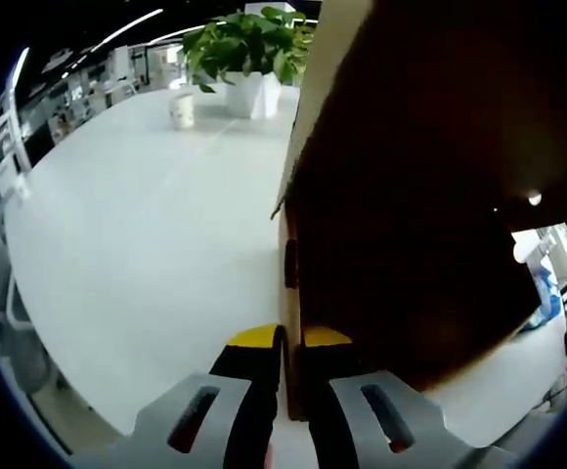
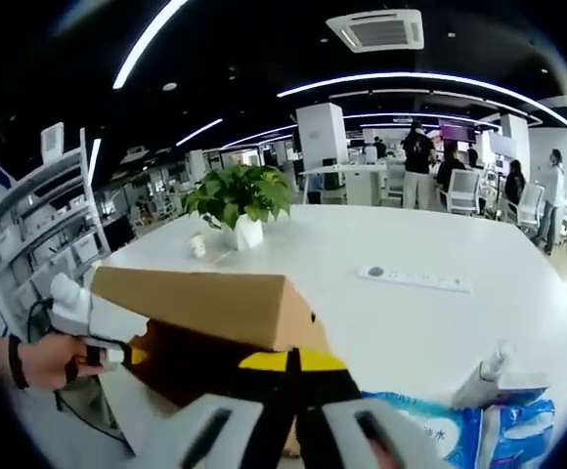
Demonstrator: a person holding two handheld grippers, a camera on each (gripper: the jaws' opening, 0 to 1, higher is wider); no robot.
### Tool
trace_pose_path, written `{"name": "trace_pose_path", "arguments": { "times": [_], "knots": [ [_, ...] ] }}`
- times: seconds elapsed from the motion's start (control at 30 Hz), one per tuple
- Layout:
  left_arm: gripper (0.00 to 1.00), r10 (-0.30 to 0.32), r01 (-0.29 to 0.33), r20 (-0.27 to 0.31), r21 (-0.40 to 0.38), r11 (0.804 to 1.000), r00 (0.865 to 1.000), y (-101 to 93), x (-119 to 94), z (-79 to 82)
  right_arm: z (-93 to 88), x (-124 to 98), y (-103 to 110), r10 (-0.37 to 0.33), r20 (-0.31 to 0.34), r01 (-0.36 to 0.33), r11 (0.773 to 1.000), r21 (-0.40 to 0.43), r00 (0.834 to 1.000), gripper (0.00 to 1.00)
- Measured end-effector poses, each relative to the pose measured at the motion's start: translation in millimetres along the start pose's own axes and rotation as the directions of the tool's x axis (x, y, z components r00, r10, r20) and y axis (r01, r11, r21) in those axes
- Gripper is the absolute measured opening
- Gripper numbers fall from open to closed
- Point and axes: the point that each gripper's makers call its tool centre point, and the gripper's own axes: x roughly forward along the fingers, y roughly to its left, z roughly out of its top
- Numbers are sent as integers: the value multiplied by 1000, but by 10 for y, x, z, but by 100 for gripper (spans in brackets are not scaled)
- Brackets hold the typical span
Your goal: Operate the shoe box by opening the lid, removing the specified soft item, and placing it in the target area until the item is outside and the box remains undamaged.
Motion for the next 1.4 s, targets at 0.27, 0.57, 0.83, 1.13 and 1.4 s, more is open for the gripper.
{"name": "trace_pose_path", "arguments": {
  "times": [0.27, 0.57, 0.83, 1.13, 1.4],
  "knots": [
    [4, 2, -2, 3, -2, 1000, 1000, 3, 1, 0, 20, -3, -1, -5, 11, 5, 1000, 6, 1000, 0],
    [6, -26, 30, 51, -80, 996, 998, 10, 7, 15, -5, -1, -6, -8, 8, 8, 1000, 20, 1000, 0],
    [8, -60, 71, 80, -133, 989, 995, -23, 34, 30, -159, 6, -27, -9, -17, 10, 999, 39, 1000, 0],
    [9, -72, 83, 84, -135, 987, 994, -41, 47, 41, -193, 41, 44, 4, -23, -3, 999, 47, 1000, 0],
    [9, -73, 84, 86, -140, 987, 994, -34, 46, 43, -268, 58, 70, 12, -35, -9, 998, 59, 999, 0]
  ]
}}
